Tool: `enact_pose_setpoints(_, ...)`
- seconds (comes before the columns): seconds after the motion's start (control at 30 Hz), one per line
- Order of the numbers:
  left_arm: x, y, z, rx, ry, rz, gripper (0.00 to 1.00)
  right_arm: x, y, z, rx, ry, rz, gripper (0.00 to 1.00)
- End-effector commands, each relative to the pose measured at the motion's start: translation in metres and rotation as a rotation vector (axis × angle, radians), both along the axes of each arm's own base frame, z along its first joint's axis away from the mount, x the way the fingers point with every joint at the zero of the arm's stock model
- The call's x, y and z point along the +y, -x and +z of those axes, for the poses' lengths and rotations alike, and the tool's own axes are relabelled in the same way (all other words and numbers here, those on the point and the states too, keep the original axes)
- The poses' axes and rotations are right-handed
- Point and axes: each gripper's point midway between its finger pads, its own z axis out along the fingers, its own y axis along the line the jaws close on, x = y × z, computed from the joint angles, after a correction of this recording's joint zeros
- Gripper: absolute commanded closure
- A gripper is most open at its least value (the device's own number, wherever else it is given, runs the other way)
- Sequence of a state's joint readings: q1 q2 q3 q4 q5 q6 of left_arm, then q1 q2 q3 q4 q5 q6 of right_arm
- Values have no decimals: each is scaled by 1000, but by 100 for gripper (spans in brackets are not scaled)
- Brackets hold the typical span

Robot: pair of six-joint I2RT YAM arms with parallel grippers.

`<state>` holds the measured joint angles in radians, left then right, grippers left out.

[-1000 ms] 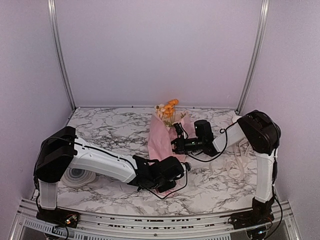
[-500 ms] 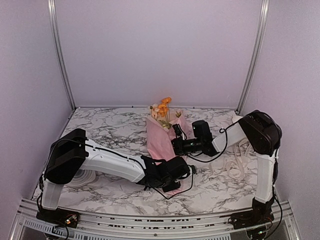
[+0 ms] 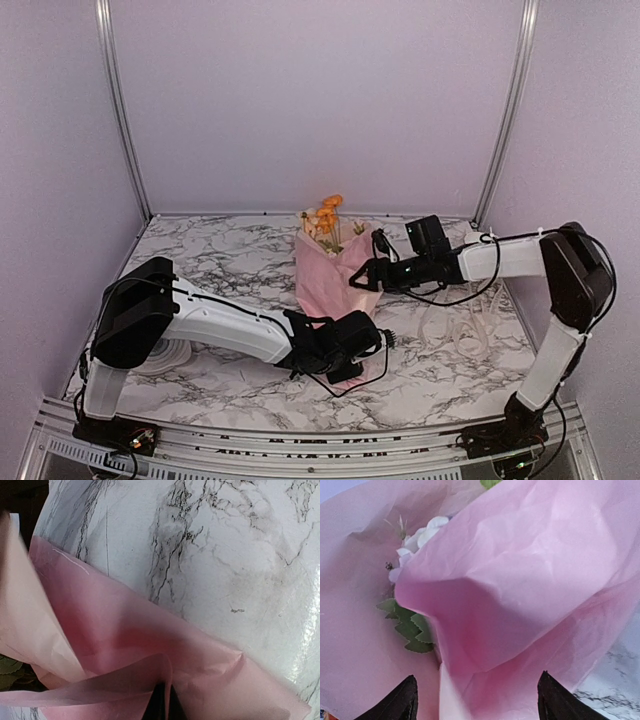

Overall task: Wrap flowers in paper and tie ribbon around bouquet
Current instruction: Adjust the two-thirds folded wrapping paper at the center of the board.

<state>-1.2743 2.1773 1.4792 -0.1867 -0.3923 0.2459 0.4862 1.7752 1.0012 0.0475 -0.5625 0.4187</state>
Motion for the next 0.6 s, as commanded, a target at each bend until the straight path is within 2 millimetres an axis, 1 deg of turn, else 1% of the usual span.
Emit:
enact_pose_setpoints(0.0,36,36,-75,192,-200,-56,100,-27,-16,45,-161,181,-51,20)
enact_pose_setpoints(0.07,37,36,-75,193,-201,-54,100,-25,-14,73,-253,198,-22,20)
enact_pose_setpoints(0.1,37,36,-75,194,-201,-54,100,-18,-10,88,-309,199,18,20)
enact_pose_setpoints(0.17,37,36,-75,194,-200,-55,100,1,-1,115,-410,204,83,20)
enact_pose_setpoints(0.23,37,36,-75,194,-201,-52,100,23,8,138,-500,198,136,19)
enact_pose_setpoints(0.27,37,36,-75,195,-203,-52,100,35,11,146,-535,196,154,18)
enact_pose_setpoints(0.3,38,36,-75,195,-205,-51,100,43,12,152,-566,205,153,4)
enact_pose_setpoints(0.33,39,36,-76,194,-208,-49,100,52,11,156,-598,221,146,1)
enact_pose_setpoints(0.37,40,36,-76,195,-210,-47,100,60,12,159,-625,233,148,0)
enact_pose_setpoints(0.43,40,35,-76,194,-212,-46,100,77,10,152,-642,267,175,0)
enact_pose_setpoints(0.57,41,35,-76,191,-216,-44,100,96,1,130,-661,394,195,0)
